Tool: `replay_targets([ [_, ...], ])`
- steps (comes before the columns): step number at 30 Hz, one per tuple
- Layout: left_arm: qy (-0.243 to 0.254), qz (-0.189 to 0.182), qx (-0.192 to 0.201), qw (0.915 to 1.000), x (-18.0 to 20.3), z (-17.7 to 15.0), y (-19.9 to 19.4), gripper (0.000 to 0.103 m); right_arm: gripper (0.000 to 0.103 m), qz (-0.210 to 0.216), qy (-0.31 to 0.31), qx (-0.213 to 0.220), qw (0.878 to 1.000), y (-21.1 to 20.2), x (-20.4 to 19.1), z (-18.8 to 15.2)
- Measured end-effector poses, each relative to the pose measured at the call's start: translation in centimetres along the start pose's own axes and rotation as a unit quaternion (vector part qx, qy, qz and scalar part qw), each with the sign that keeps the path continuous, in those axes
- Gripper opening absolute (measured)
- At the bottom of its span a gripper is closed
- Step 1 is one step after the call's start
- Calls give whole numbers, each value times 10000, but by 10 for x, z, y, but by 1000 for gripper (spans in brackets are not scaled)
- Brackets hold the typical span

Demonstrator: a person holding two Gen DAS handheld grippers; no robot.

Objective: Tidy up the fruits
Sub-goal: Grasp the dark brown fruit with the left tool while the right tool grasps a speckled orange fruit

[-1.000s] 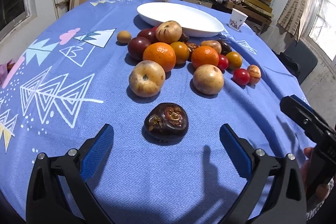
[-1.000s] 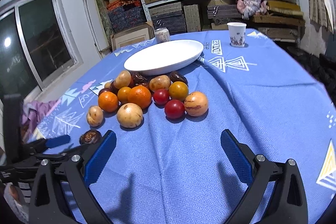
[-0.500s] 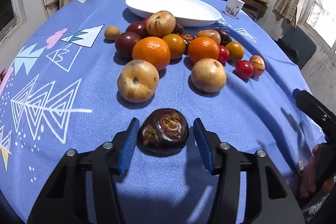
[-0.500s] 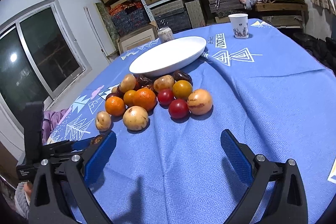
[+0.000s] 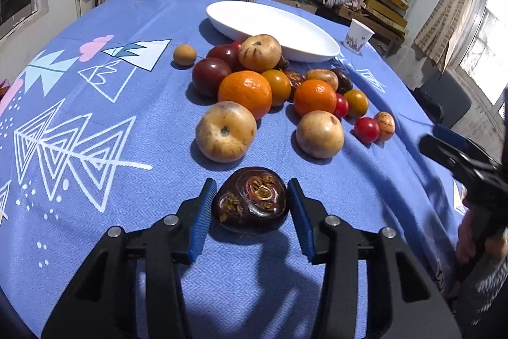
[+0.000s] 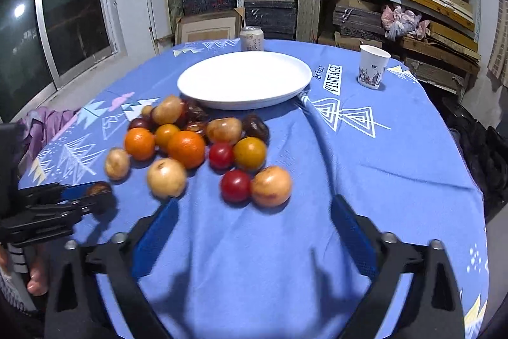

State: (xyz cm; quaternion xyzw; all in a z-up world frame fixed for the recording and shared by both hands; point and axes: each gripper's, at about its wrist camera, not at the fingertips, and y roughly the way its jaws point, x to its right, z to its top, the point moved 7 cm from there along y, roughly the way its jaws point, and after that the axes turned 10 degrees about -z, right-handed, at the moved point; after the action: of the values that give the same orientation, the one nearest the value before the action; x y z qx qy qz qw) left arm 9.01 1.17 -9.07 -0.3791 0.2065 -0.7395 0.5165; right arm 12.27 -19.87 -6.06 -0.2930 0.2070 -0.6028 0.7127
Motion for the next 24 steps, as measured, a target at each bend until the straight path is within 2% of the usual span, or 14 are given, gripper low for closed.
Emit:
replay_targets([
  [3,-34,-50,-2,10000,-1,0,0,45,85,-1,-103,2,9999,14,2,4],
  [7,-105,-120,-9,9999,-3,0,1,46,56,-7,-279,-28,9996,29,-3,4],
  [8,-126,-141,-18,9998,-3,0,1,46,53,24,-251,-69,9997,33,-2,4],
  [17,-184,-312,-132,9993,-3,1,7,46,53,562,385,-388,9969,54,5,1],
  [20,-196,-323,-151,9992,-3,1,8,46,47,631,521,-407,9958,53,8,1],
  [24,-118,-305,-206,9993,0,0,10,46,47,862,883,-616,9904,63,18,0],
])
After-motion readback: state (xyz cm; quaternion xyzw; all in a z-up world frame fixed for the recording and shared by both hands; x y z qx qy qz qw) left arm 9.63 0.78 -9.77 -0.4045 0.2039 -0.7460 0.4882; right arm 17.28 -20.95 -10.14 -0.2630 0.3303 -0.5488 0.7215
